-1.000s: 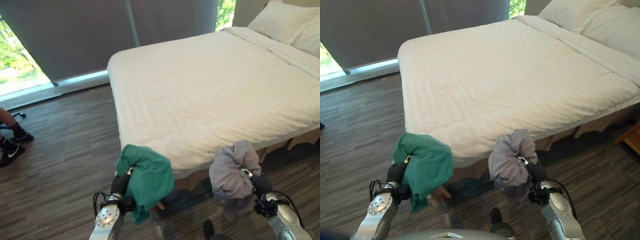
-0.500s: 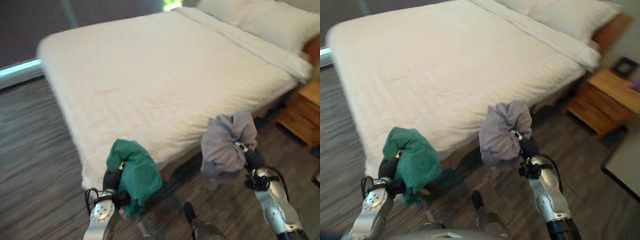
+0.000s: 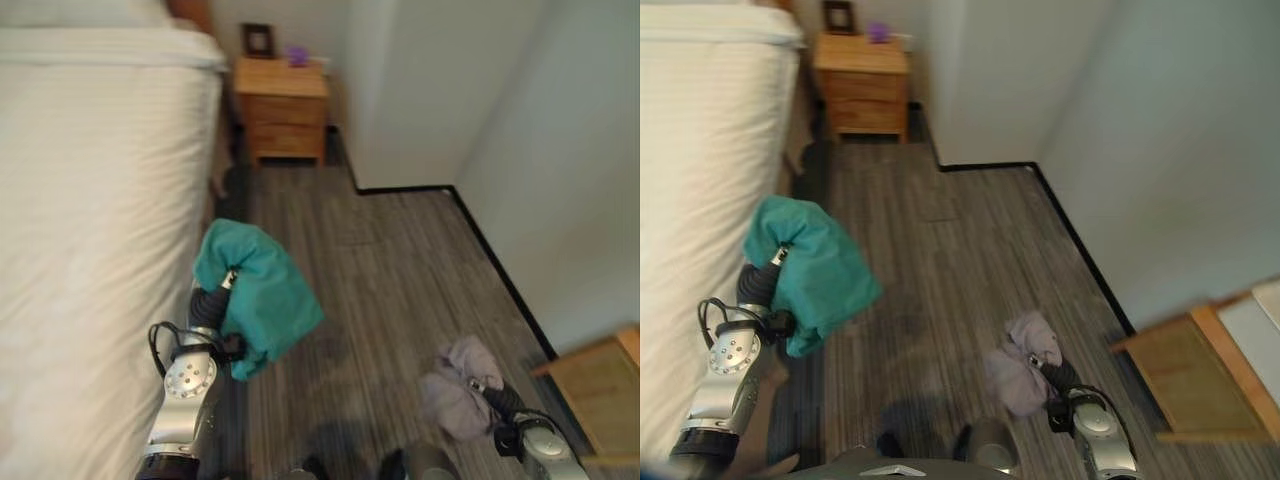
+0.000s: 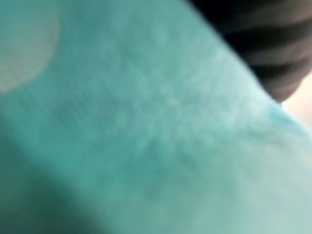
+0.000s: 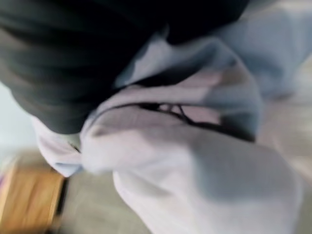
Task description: Pick up bed clothes into laundry basket.
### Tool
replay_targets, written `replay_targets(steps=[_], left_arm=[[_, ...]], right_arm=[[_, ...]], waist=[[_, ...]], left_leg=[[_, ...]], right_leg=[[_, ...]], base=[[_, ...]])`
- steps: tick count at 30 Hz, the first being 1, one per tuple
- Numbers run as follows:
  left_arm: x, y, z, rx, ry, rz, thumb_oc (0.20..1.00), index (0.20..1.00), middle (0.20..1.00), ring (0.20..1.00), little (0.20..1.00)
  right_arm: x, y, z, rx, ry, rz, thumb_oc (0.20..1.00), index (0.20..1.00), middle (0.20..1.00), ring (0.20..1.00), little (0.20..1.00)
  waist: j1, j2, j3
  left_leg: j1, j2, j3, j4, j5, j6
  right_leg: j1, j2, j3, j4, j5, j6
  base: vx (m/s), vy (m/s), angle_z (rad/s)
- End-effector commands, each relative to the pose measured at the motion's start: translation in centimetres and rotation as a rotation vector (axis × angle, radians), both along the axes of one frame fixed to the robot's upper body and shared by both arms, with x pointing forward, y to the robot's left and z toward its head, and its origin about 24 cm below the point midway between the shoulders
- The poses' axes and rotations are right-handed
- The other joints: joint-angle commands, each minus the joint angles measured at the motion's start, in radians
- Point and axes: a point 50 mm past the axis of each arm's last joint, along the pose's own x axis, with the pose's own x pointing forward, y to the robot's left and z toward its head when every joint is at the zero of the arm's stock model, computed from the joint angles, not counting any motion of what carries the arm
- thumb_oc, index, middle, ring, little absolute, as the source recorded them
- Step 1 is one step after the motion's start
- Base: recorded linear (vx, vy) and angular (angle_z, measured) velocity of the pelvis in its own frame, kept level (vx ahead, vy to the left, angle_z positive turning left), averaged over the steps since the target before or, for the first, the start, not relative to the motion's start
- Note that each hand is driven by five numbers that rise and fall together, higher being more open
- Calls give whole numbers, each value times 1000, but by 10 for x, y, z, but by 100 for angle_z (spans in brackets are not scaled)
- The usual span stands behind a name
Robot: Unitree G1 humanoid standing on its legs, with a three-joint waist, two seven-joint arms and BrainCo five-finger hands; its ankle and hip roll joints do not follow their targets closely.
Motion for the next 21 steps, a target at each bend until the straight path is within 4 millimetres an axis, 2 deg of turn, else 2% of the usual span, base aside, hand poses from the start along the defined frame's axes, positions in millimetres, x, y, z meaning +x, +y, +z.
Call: replay_targets(steps=[1, 2, 3, 4, 5, 6, 7, 8, 9, 10, 11, 13, 14, 16, 17, 18, 19, 21], left_arm=[[-4, 6, 28, 83, -136, 8, 200, 200, 200, 200, 200], [-3, 6, 27, 82, -135, 6, 200, 200, 200, 200, 200], [-5, 8, 26, 49, -145, 23, 200, 200, 200, 200, 200], [-5, 8, 26, 47, -147, 22, 200, 200, 200, 200, 200], [-7, 10, 24, 18, -151, 39, 200, 200, 200, 200, 200], [-9, 11, 23, 8, -153, 47, 200, 200, 200, 200, 200], [-11, 11, 20, -11, -149, 54, 200, 200, 200, 200, 200], [-13, 11, 17, -28, -140, 73, 200, 200, 200, 200, 200], [-17, 13, 14, -52, -146, 104, 200, 200, 200, 200, 200], [-17, 13, 13, -73, -154, 116, 200, 200, 200, 200, 200], [-17, 13, 13, -73, -153, 116, 200, 200, 200, 200, 200], [-14, 9, 17, -67, -177, 91, 200, 200, 200, 200, 200], [-12, 5, 25, -29, -210, 71, 200, 200, 200, 200, 200], [-12, 1, 28, -33, -213, 26, 200, 200, 200, 200, 200], [-13, -1, 31, -44, -234, 3, 200, 200, 200, 200, 200], [-12, -5, 32, -46, -234, -22, 200, 200, 200, 200, 200], [-12, -5, 32, -46, -234, -22, 200, 200, 200, 200, 200], [-13, -4, 29, -43, -217, -25, 200, 200, 200, 200, 200]], right_arm=[[7, -29, 44, 81, -293, -172, 200, 200, 200, 200, 200], [6, -30, 44, 81, -292, -175, 200, 200, 200, 200, 200], [10, -41, 66, 68, -417, -226, 200, 200, 200, 200, 200], [10, -42, 66, 67, -418, -227, 200, 200, 200, 200, 200], [13, -49, 82, 74, -519, -280, 200, 200, 200, 200, 200], [13, -54, 92, 88, -581, -307, 200, 200, 200, 200, 200], [16, -58, 100, 91, -630, -327, 200, 200, 200, 200, 200], [19, -60, 110, 101, -690, -351, 200, 200, 200, 200, 200], [21, -61, 124, 107, -770, -367, 200, 200, 200, 200, 200], [23, -60, 133, 128, -829, -368, 200, 200, 200, 200, 200], [23, -60, 133, 128, -829, -369, 200, 200, 200, 200, 200], [23, -58, 146, 157, -905, -357, 200, 200, 200, 200, 200], [27, -56, 167, 142, -1019, -320, 200, 200, 200, 200, 200], [26, -53, 166, 183, -1003, -326, 200, 200, 200, 200, 200], [25, -48, 162, 313, -1051, -362, 200, 200, 200, 200, 200], [31, -35, 156, 412, -1032, -345, 200, 200, 200, 200, 200], [31, -35, 156, 412, -1032, -345, 200, 200, 200, 200, 200], [39, -17, 146, 471, -967, -283, 200, 200, 200, 200, 200]], waist=[[-27, -10, -50], [-19, -8, -50], [-35, -18, -48], [-30, -16, -46], [-44, -23, -42], [-33, -20, -29], [-18, -23, -15], [-3, -27, -14], [19, -30, -13], [31, -25, -5], [31, -26, -8], [29, -15, -5], [25, 2, -2], [23, 8, -6], [8, 17, -12], [7, 28, -6], [10, 28, -8], [29, 31, 10]], left_leg=[[22, 68, -138, -4, 104, -150], [23, 74, -133, 3, 102, -155], [2, 143, -119, 88, 156, -189], [1, 151, -116, 98, 156, -196], [-13, 184, -143, 157, 196, -210], [-39, 212, -197, 232, 220, -230], [-75, 199, -275, 251, 258, -212], [-100, 157, -397, 224, 239, -195], [-117, 86, -547, 171, 189, -182], [-142, 38, -674, 86, 174, -183], [-137, 37, -674, 78, 170, -183], [-167, 11, -745, 38, 196, -195], [-163, -6, -768, 5, 197, -181], [-150, -12, -765, 14, 186, -179], [-117, -15, -741, -25, 175, -170], [-99, -14, -703, -37, 169, -151], [-91, -14, -699, -41, 159, -150], [-63, -3, -629, -54, 155, -145]], right_leg=[[-4, 100, 104, -287, 147, -30], [-1, 106, 109, -294, 149, -34], [25, 151, 172, -344, 138, -57], [27, 157, 176, -348, 139, -62], [36, 184, 220, -362, 123, -81], [47, 215, 269, -373, 115, -103], [45, 220, 304, -383, 133, -119], [46, 216, 351, -395, 141, -121], [50, 211, 411, -403, 145, -116], [51, 217, 474, -406, 151, -113], [54, 216, 473, -409, 146, -113], [61, 224, 511, -414, 141, -110], [53, 235, 521, -386, 133, -107], [44, 236, 538, -387, 133, -105], [35, 226, 568, -392, 138, -92], [5, 221, 561, -336, 135, -76], [7, 220, 564, -332, 124, -75], [-55, 194, 477, -272, 158, -45]], base=[[47, -189, -174], [100, -339, -122], [58, -186, -34], [80, -243, -64], [45, -151, -103], [-38, -130, -130], [-86, -30, -168], [-62, 55, -194], [84, 61, -230], [142, 32, -208], [154, 32, -169], [118, 83, -95], [68, 123, -39], [51, 151, -63], [85, 305, -100], [119, 308, -86], [62, 195, -98], [-24, 90, -137]])
